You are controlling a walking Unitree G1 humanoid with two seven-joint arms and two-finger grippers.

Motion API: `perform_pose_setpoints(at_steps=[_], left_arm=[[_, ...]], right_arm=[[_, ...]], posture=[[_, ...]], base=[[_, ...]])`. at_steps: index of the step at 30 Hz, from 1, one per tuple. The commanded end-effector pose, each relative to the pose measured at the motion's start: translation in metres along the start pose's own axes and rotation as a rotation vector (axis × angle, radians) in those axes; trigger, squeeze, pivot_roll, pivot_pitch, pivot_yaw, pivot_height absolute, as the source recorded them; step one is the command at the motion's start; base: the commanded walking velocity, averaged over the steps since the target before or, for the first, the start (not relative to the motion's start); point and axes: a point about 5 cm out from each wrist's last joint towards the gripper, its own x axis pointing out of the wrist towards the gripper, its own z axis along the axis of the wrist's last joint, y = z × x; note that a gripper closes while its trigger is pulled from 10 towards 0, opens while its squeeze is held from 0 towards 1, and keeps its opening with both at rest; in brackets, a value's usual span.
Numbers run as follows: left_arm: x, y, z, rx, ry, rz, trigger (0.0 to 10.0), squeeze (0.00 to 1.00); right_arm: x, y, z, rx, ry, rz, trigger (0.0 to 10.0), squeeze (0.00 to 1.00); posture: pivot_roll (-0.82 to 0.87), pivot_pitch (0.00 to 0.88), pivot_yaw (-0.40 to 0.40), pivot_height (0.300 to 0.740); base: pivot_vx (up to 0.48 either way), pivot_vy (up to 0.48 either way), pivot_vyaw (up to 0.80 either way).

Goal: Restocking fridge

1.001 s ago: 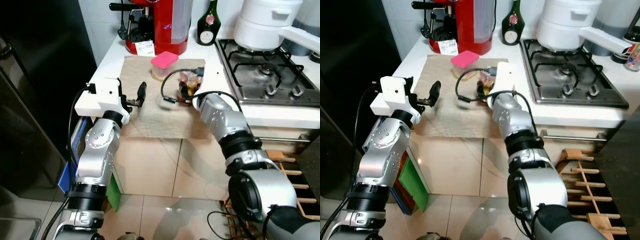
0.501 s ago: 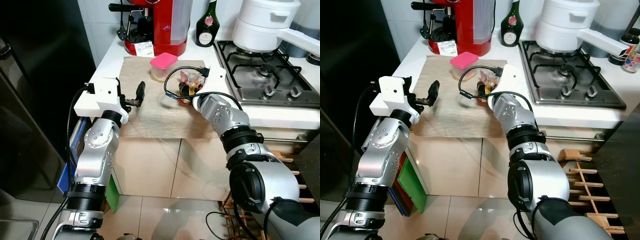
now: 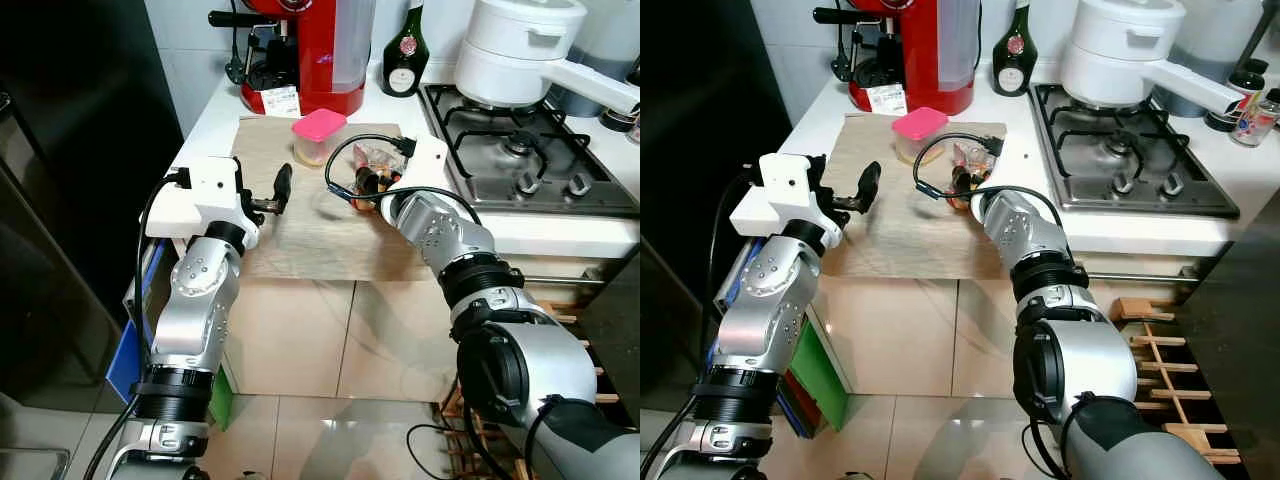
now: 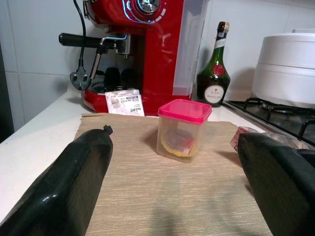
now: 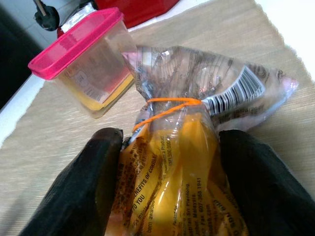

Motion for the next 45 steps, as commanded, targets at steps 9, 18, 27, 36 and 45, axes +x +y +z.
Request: perform_pose_setpoints(at_steps=[9, 18, 27, 36, 45], left_arm=[[0.002, 0.001, 0.004, 0.007, -0.001, -0.002, 10.0, 0.00], [0.001, 0.001, 0.003, 0.011, 0.003, -0.007, 10.0, 0.00], [0.002, 0.001, 0.003, 0.019, 0.003, -0.016, 10.0, 0.00], [0.002, 0.001, 0.003, 0.020, 0.006, -0.017, 10.0, 0.00], [-0.001, -0.002, 0.001, 0.025, 0.020, -0.032, 10.0, 0.00]], right_arm=[[-0.004, -0.001, 0.004, -0.228, -0.133, -0.015, 0.0, 0.00], [-0.013, -0.005, 0.021, -0.303, -0.313, -0.034, 0.0, 0.00], [-0.027, 0.005, 0.047, -0.372, -0.532, -0.018, 0.0, 0.00], [-0.027, 0.000, 0.043, -0.387, -0.517, -0.035, 0.0, 0.86], [-0.017, 0.010, 0.089, -0.155, -0.191, 0.029, 10.0, 1.00]], posture=[[0.00, 0.000, 0.018, 0.740], [0.00, 0.000, 0.020, 0.740], [0.00, 0.000, 0.027, 0.740], [0.00, 0.000, 0.024, 0.740], [0.00, 0.000, 0.031, 0.740]], base=[[0.000, 0.000, 0.00], [0.000, 0.000, 0.00], [0.000, 0.000, 0.00], [0.000, 0.000, 0.00], [0.000, 0.000, 0.00]])
